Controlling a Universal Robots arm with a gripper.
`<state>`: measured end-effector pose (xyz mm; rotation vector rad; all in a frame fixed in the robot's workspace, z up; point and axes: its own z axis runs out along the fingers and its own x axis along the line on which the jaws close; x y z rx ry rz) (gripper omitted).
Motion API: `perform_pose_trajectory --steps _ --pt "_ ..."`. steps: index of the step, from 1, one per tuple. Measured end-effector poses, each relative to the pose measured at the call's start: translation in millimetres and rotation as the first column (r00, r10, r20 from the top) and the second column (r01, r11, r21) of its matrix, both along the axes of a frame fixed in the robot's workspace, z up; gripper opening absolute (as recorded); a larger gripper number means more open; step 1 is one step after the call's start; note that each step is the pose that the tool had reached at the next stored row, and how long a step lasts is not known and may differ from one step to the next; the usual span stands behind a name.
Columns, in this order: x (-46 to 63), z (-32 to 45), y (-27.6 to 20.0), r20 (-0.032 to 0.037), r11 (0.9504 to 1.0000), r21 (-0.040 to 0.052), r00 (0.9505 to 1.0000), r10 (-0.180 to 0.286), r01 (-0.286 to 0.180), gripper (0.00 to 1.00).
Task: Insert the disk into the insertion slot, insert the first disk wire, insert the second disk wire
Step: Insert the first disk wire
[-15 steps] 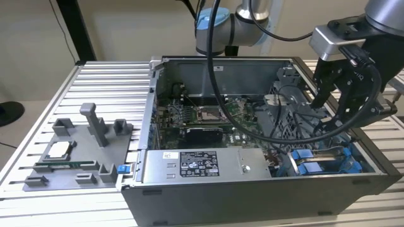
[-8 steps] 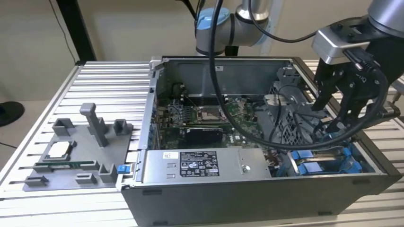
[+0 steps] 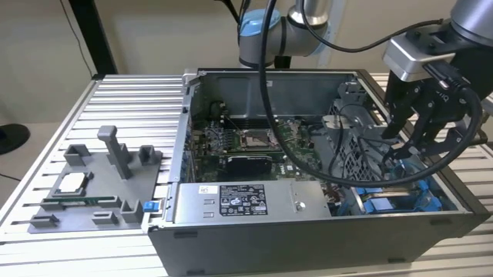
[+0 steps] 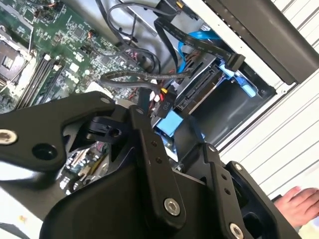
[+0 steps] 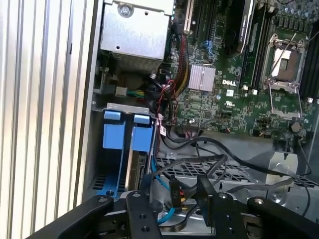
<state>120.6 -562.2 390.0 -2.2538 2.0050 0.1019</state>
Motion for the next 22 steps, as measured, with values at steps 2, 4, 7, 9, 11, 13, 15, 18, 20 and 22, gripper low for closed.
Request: perform_pose_trajectory --steps 2,4,7,9,11,13,15,18,20,22 --pt "0.5 0.1 -0.8 0.0005 1.0 0.0041 1.0 0.003 -0.003 1.0" --pt "1.1 0.1 -1.9 0.0005 1.0 0.0082 1.0 0.005 -0.005 1.0" --pt "2.1 -0.2 -2.9 0.001 0.9999 0.0141 1.0 0.008 -0.008 1.0" --pt "2.2 -1.0 -3.9 0.0018 0.9998 0.0189 1.0 0.01 -0.01 1.0" --pt "2.5 -2.0 -4.4 0.0024 0.9997 0.0218 0.9999 0.012 -0.013 1.0" --pt "3.0 -3.1 -4.5 0.003 0.9996 0.0233 0.9998 0.017 -0.018 1.0" --pt "3.2 -4.2 -4.6 0.0039 0.9995 0.0245 0.9997 0.022 -0.022 1.0" --pt "3.4 -5.6 -4.7 0.008 0.9992 0.0286 0.9996 0.027 -0.027 0.0" --pt "3.4 -6.1 -4.7 0.0101 0.999 0.0349 0.9996 0.027 -0.027 0.0" --pt "3.4 -6.1 -4.7 0.0108 0.9988 0.0403 0.9996 0.027 -0.027 0.0"
